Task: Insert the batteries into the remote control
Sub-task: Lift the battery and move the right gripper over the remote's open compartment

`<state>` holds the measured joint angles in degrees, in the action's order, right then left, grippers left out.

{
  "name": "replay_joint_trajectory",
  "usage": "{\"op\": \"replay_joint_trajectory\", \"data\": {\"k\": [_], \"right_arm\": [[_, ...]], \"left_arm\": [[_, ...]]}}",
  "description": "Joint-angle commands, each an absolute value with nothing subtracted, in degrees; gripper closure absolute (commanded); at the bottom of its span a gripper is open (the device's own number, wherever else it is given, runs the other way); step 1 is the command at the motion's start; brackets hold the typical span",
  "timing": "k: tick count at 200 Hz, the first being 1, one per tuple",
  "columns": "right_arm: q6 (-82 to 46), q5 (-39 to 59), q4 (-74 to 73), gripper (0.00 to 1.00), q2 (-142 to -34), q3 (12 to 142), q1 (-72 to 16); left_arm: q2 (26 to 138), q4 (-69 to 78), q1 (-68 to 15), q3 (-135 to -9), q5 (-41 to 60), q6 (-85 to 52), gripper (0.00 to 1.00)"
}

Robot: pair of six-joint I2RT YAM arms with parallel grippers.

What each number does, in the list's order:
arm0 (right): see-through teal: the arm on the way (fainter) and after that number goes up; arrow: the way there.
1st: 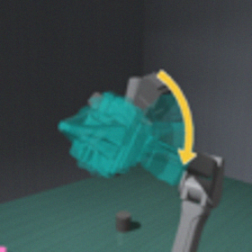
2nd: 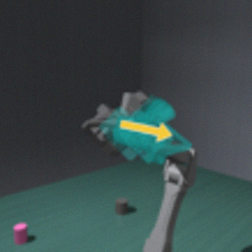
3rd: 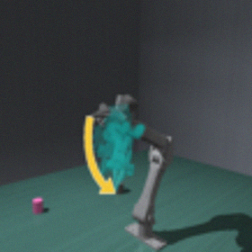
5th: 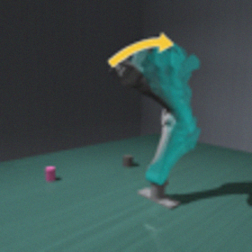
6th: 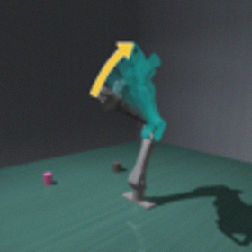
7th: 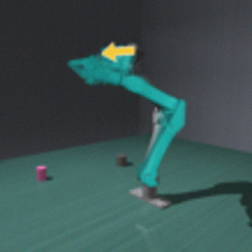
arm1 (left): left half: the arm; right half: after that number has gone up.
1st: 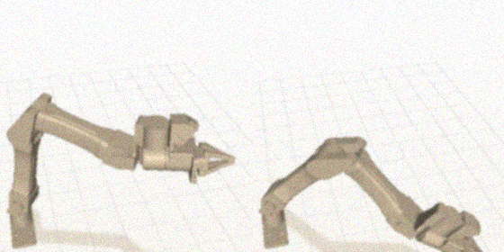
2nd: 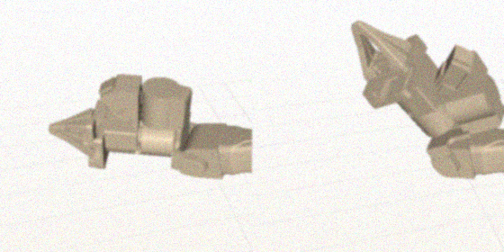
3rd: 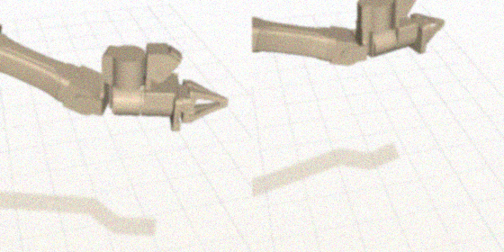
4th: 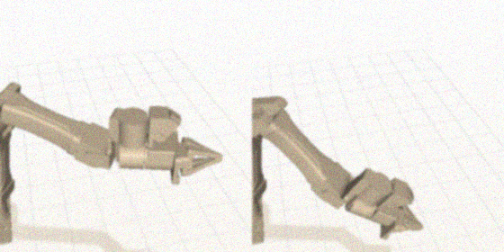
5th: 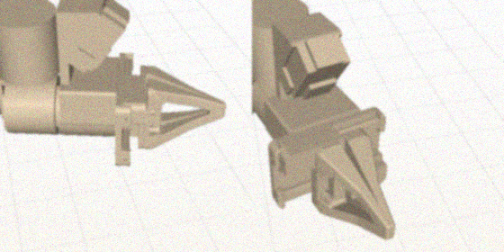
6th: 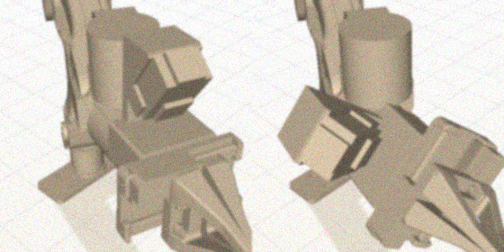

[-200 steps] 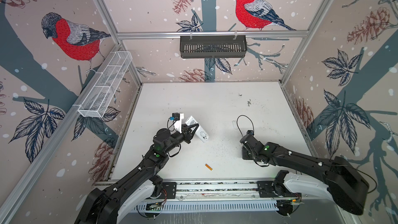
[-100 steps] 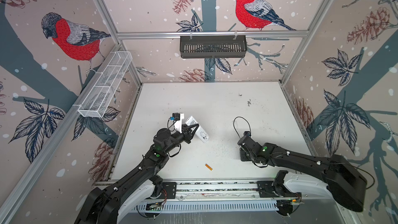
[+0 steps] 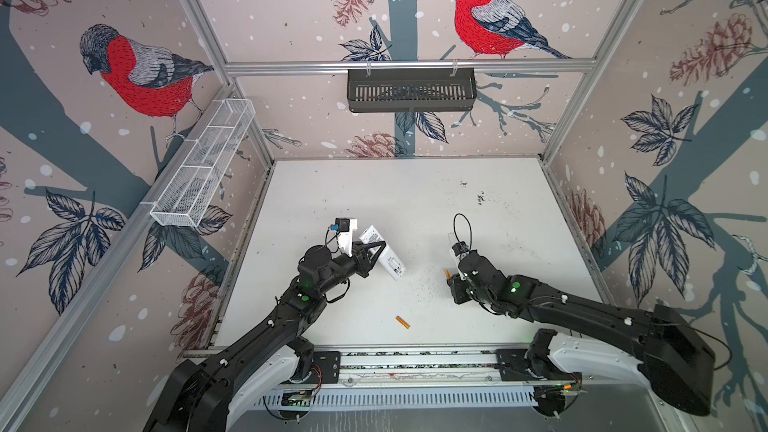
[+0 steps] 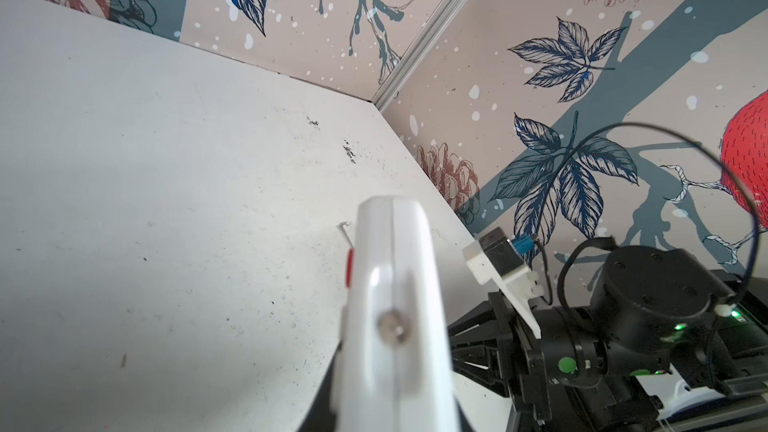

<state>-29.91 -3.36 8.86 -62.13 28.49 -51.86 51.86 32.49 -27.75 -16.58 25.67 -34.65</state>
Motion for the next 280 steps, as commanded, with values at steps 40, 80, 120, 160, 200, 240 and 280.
{"op": "replay_joint_trajectory", "data": {"k": [40, 80, 120, 160, 200, 240, 280], "right_arm": [[-18.61, 6.15, -3.07, 0.84, -60.18, 31.84, -54.92], [-16.95, 8.08, -5.10, 0.83, -62.48, 34.93, -58.28], [-16.96, 7.57, -4.09, 0.83, -67.75, 38.52, -61.45], [-19.72, 4.08, -2.43, 0.83, -71.54, 40.96, -62.37], [-20.58, 1.34, 0.72, 0.83, -74.30, 43.09, -62.37], [-20.76, 0.54, 4.53, 0.83, -77.06, 46.06, -62.33], [-22.04, 0.32, 7.52, 0.83, -79.70, 48.39, -62.37]], "left_arm": [[55.54, 34.16, -27.35, -18.20, 31.76, -37.92, 1.00], [57.27, 36.01, -26.55, -18.10, 34.21, -39.98, 1.00], [58.18, 38.57, -25.27, -17.23, 35.25, -41.63, 1.00], [58.60, 39.57, -24.52, -16.88, 35.85, -42.45, 1.00], [60.13, 39.90, -23.82, -16.77, 36.02, -43.22, 1.00], [61.34, 40.59, -22.42, -16.77, 37.00, -44.54, 1.00], [62.37, 40.66, -20.76, -16.60, 37.43, -46.13, 1.00]]}}
